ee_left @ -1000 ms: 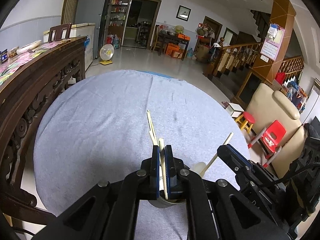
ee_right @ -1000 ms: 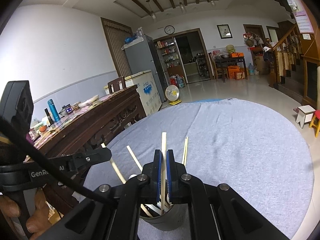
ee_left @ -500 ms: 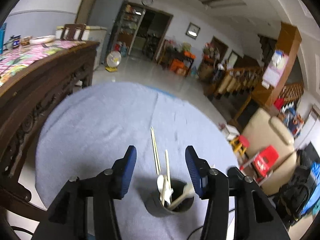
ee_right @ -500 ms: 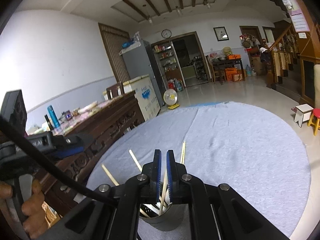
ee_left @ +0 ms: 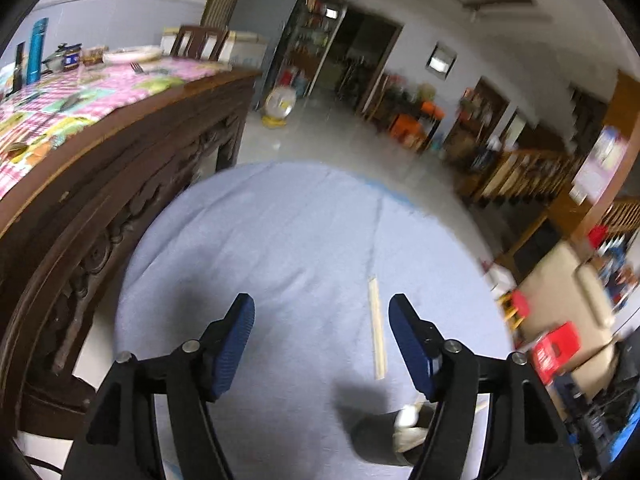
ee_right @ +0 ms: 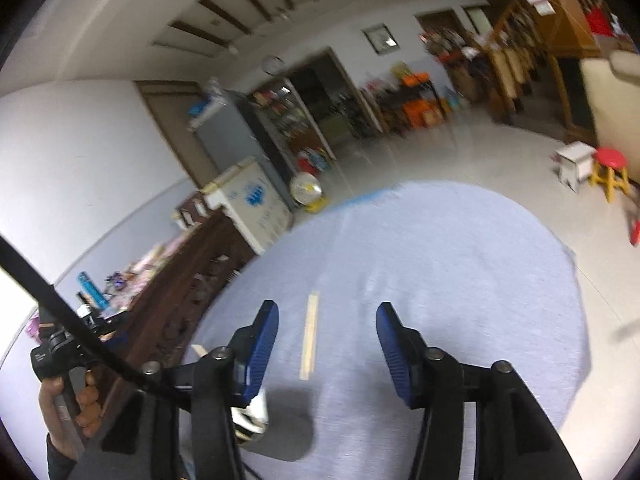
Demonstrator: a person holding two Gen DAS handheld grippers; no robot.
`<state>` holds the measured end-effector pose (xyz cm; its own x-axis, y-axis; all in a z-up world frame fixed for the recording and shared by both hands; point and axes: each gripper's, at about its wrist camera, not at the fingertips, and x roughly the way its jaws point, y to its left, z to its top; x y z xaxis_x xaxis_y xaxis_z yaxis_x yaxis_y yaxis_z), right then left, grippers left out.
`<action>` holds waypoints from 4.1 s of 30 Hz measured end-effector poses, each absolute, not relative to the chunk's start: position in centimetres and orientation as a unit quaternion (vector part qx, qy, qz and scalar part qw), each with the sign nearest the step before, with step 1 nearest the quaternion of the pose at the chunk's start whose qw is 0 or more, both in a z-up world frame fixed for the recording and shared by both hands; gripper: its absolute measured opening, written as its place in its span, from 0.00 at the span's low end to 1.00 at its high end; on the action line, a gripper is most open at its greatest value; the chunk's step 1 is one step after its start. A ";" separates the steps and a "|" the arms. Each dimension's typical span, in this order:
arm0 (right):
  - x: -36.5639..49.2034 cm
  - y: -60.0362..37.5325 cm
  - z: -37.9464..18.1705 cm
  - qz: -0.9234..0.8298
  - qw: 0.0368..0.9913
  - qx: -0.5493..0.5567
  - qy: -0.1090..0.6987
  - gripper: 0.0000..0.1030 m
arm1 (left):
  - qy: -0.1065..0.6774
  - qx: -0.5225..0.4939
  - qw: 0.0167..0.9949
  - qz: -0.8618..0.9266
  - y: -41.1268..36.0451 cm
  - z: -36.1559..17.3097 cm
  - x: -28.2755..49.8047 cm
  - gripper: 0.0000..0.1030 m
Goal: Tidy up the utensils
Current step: 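Open the right gripper and move both grippers to the two chopsticks on the cloth, then grasp a chopstick with the left gripper while the right gripper grasps the other chopstick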
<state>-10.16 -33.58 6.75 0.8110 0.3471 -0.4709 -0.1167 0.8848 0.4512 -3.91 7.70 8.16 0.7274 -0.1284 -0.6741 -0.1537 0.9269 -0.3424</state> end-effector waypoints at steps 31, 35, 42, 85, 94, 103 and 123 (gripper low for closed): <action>-2.0 -37.5 -1.8 0.084 0.882 0.241 0.396 0.53 | 0.652 -0.076 0.745 -0.117 -5.1 -9.6 19.0 0.68; -1.9 -37.6 -1.9 0.084 0.881 0.243 0.397 0.53 | 0.662 -0.054 0.742 -0.088 -5.7 -10.4 19.9 0.68; -2.1 -37.7 -1.9 0.082 0.880 0.246 0.398 0.53 | 0.673 -0.040 0.736 -0.067 -6.4 -11.0 20.4 0.67; 2.2 -36.1 -1.3 0.111 0.880 0.197 0.419 0.53 | 0.721 -0.025 0.692 -0.004 -10.9 -10.3 34.6 0.23; 5.3 -34.9 -1.2 0.140 0.864 0.178 0.449 0.53 | 0.713 -0.038 0.700 -0.020 -11.4 -10.3 35.2 0.05; 16.0 -29.6 -3.5 0.202 0.760 0.165 0.595 0.53 | 0.710 -0.030 0.702 -0.037 -8.0 -9.9 33.0 0.05; 27.0 -11.2 -10.1 0.146 0.682 -0.039 0.715 0.37 | 0.712 -0.031 0.700 -0.051 -0.5 -11.0 28.9 0.05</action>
<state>26.99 -11.25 -10.08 -0.0667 0.1434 -0.9874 -0.2560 0.9540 0.1559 28.92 -0.48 -11.01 -0.0187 -0.1152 -0.9932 0.0280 0.9929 -0.1157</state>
